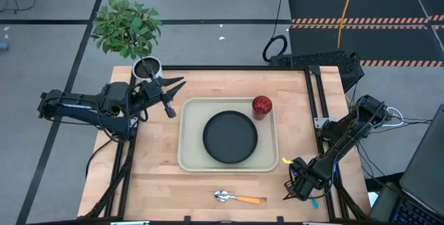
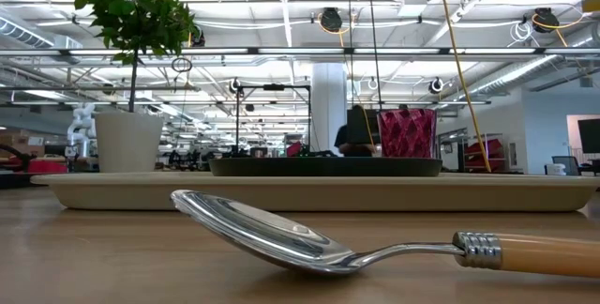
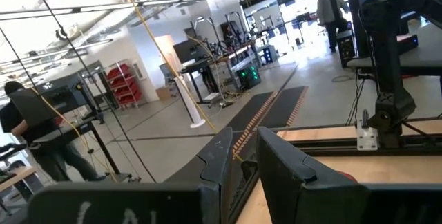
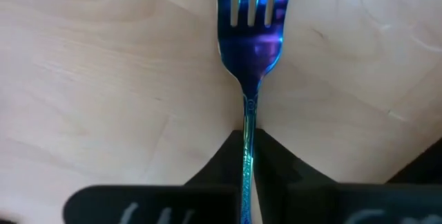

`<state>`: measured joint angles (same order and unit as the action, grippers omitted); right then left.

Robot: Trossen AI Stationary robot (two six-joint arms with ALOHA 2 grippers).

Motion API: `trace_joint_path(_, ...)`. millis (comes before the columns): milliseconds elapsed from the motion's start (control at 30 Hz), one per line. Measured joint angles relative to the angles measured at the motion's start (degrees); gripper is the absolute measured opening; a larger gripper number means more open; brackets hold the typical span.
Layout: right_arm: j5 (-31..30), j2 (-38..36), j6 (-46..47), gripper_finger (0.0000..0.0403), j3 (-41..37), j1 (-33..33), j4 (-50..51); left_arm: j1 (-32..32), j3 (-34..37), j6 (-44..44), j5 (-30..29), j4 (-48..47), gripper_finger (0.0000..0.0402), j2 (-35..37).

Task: Pick and place plate/cup/fork/spoon on tray
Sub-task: Put the blue fork on the gray tray to the left of the black plate

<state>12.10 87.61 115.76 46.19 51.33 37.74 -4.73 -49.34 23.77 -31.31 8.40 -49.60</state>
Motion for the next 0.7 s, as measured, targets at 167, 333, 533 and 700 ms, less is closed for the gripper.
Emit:
trace_joint_path(167, -1.7, -2.1, 0.2, 0.0002, 0.0, 0.0, -2.0, 0.0, 0.0, 0.1, 0.0, 0.2, 0.0069, 0.0)
trace_joint_path(333, -6.3, -4.4, 0.4, 0.0001, 0.1, -0.3, -5.4, 0.0, 0.0, 0.1, 0.0, 0.4, 0.0069, 0.0)
trace_joint_path(533, -13.3, -6.3, -3.3, 0.0001, 0.2, -2.0, -9.1, 0.0, 0.0, 0.0, 0.0, 0.4, 0.0069, 0.0)
trace_joint_path(700, -20.5, -7.1, -12.7, 0.0001, 0.2, -5.3, -16.6, 0.0, 0.0, 0.0, 0.0, 0.4, 0.0069, 0.0)
